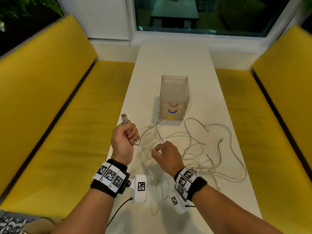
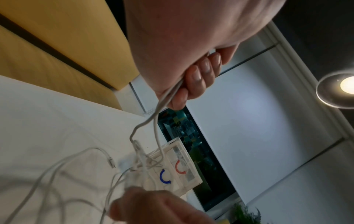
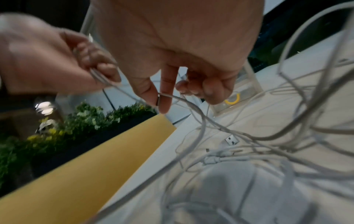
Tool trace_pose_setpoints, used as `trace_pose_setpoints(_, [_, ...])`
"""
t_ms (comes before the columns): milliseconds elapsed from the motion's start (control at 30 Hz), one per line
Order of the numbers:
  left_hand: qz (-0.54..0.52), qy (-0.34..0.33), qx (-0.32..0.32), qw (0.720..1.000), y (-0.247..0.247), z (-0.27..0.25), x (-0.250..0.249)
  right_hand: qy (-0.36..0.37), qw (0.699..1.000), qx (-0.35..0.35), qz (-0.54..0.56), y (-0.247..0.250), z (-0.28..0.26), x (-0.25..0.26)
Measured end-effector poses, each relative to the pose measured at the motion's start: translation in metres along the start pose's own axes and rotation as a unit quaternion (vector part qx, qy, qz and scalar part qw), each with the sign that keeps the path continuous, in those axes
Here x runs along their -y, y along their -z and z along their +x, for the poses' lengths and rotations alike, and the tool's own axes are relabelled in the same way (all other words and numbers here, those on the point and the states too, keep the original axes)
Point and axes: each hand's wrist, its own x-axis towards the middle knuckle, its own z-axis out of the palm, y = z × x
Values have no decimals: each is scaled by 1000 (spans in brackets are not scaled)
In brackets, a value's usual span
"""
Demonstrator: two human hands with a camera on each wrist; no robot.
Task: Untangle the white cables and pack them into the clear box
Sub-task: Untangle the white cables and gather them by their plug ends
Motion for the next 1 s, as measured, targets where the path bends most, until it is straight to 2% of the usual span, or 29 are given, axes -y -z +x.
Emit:
trace_pose_setpoints(100, [121,-19,21,992,-4,-4,4,22,994,-12,106,16,-10,-6])
trace_pose_setpoints(233, [267,-31,81,960,-19,-12,9,57,990,-3,128,45,-15,0])
trace_pose_setpoints(300, [315,-21,124,941,-26,-11,13,60,989,-6,138,59,-14,4])
trace_pose_setpoints(367, [351,5,141,926,-32,-8,17,67,985,-8,160,73,-13,9])
trace_pose_setpoints(500, [361,40,189,912,-41,-10,21,76,981,-24,175,92,-9,14])
trace_pose_setpoints(667, [358,42,178,915,-43,-9,18,57,972,-48,224,103,-10,16])
trace_pose_setpoints(867, [357,73,260,894,-48,-17,4,41,939,34,341,117,-22,7])
trace_pose_setpoints(933, [348,87,268,894,-49,-20,4,18,946,-3,322,115,-24,5])
trace_pose_setpoints(1000, [344,98,251,899,-51,-22,9,27,963,-114,241,112,-28,2])
